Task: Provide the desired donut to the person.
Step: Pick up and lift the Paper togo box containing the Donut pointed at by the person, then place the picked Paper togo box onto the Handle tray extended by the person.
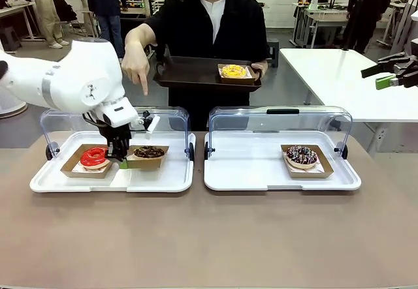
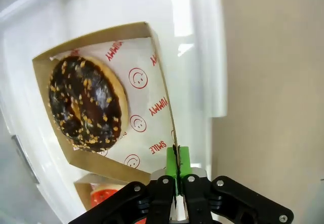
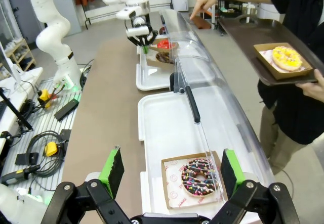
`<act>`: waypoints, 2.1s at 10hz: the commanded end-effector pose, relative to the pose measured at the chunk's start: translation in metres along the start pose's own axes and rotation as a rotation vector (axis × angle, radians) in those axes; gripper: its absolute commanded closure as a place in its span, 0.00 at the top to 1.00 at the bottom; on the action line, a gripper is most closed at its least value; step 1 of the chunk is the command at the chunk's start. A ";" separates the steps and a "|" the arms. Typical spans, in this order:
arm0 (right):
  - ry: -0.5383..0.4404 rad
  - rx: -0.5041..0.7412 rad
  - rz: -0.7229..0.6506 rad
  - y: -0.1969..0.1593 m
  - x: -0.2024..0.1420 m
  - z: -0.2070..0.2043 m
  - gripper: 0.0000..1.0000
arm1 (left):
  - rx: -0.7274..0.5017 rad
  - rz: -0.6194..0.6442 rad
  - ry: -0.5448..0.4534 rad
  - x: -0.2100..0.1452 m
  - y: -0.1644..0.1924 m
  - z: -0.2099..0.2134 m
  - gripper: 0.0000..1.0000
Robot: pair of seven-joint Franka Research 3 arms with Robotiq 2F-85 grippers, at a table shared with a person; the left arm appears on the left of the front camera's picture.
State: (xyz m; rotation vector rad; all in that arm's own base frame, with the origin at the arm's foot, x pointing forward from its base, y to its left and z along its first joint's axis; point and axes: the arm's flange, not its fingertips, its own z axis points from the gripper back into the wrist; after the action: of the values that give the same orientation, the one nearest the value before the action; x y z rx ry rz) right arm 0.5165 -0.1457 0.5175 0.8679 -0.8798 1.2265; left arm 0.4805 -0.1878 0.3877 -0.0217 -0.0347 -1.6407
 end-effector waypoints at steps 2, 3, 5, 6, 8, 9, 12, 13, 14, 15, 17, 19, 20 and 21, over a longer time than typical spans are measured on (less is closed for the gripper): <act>0.001 -0.003 -0.006 0.000 0.001 -0.001 1.00 | -0.030 -0.035 -0.032 -0.021 -0.058 0.065 0.00; 0.001 -0.003 -0.006 0.000 0.001 -0.001 1.00 | -0.035 -0.049 -0.023 -0.023 -0.070 0.081 0.00; 0.001 -0.003 -0.006 0.000 0.001 -0.001 1.00 | -0.030 -0.004 -0.014 -0.032 -0.085 0.133 0.00; 0.001 -0.003 -0.006 0.000 0.001 -0.001 1.00 | -0.019 0.014 -0.025 -0.037 -0.081 0.159 0.00; 0.001 -0.003 -0.006 0.000 0.001 -0.001 1.00 | 0.031 0.056 -0.042 -0.038 -0.064 0.209 0.00; 0.001 -0.003 -0.006 0.000 0.001 -0.001 1.00 | 0.048 0.083 -0.046 -0.038 -0.052 0.229 0.00; 0.001 -0.003 -0.006 0.000 0.001 -0.001 1.00 | 0.041 0.102 -0.080 -0.031 -0.014 0.254 0.00; 0.001 -0.003 -0.006 0.000 0.001 -0.001 1.00 | 0.048 0.107 -0.093 -0.032 -0.009 0.255 0.00; 0.001 -0.003 -0.006 0.000 0.001 -0.001 1.00 | 0.126 0.110 -0.146 -0.040 -0.012 0.246 0.00; 0.001 -0.003 -0.006 0.000 0.001 -0.001 1.00 | 0.070 0.091 -0.086 -0.034 -0.014 0.249 0.00; 0.001 -0.003 -0.006 0.000 0.001 -0.001 1.00 | 0.070 0.091 -0.086 -0.034 -0.014 0.249 0.00; 0.001 -0.003 -0.006 0.000 0.001 -0.001 1.00 | 0.070 0.091 -0.086 -0.034 -0.014 0.249 0.00; 0.001 -0.003 -0.006 0.000 0.001 -0.001 1.00 | 0.070 0.091 -0.086 -0.034 -0.014 0.249 0.00; 0.001 -0.003 -0.006 0.000 0.001 -0.001 1.00 | 0.070 0.091 -0.086 -0.034 -0.014 0.249 0.00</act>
State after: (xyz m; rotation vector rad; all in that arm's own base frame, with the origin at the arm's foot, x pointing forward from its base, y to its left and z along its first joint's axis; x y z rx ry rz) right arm 0.5166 -0.1458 0.5172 0.8680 -0.8795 1.2260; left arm 0.4714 -0.1461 0.6336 -0.0448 -0.1586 -1.5457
